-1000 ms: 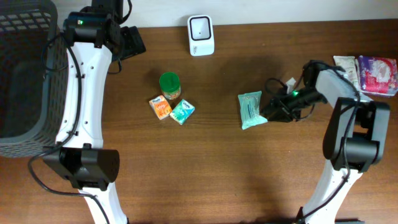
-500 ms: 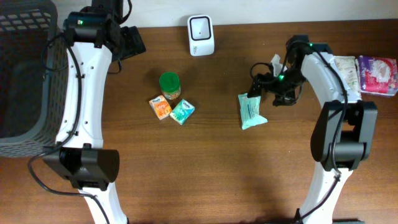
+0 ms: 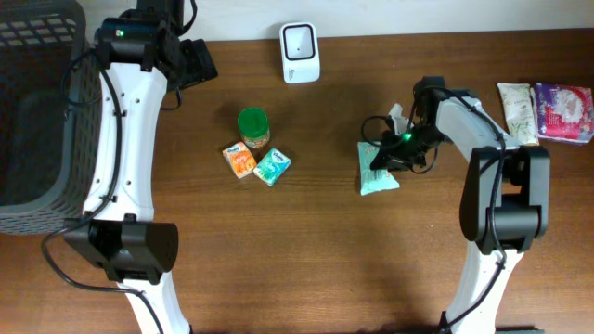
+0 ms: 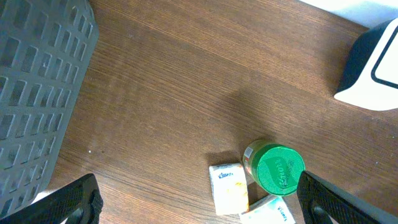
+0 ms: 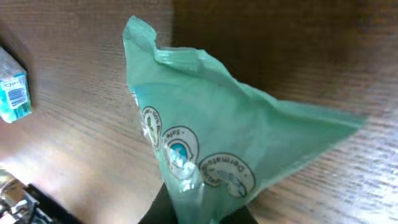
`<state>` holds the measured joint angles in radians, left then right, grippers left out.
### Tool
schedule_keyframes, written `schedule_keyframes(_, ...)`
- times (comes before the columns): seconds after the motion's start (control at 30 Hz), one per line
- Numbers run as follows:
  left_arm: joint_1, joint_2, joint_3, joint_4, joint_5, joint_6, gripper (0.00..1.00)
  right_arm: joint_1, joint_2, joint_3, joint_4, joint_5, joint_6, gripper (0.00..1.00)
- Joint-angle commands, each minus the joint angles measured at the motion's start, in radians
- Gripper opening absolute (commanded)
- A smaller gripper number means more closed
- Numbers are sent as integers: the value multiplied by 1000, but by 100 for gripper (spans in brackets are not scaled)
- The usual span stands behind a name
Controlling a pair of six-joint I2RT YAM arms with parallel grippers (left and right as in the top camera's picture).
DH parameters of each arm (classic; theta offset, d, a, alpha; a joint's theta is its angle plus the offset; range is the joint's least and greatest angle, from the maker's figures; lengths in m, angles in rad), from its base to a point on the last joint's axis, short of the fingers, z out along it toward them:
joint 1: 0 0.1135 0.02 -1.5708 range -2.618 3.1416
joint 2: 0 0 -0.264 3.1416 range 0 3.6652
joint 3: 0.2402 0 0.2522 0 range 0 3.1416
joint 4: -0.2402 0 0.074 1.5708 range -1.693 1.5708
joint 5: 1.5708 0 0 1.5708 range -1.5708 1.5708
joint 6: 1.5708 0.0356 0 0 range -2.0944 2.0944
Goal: Scan the item barcode
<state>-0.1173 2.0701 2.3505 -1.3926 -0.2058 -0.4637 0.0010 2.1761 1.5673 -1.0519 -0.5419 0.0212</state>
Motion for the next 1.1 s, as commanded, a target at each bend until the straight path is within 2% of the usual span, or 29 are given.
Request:
schedule_keyframes(0.0,-4,6,-1,0,1,10,99,7,16,117,-87,-122,-6,4)
schedule_keyframes(0.13,-4,6,-1,0,0,10,99,6,16,313,-298,-514,16,4)
schedule_keyframes(0.17,-4,6,-1,0,0,10,99,6,16,322,-323,-609,85,4)
schedule_keyframes(0.23,-4,6,-1,-1,1,10,99,5,17,322,-367,-676,219,4)
schedule_keyframes(0.27,-4,6,-1,0,1,10,99,5,17,322,-405,-678,308,4)
schedule_keyframes(0.33,-4,6,-1,-1,1,10,99,5,17,322,-483,-682,386,4)
schedule_keyframes(0.47,-4,6,-1,0,0,10,99,6,17,322,-647,-692,388,4)
schedule_keyframes(1.07,-4,6,-1,-1,1,10,99,6,17,322,-525,-685,389,4)
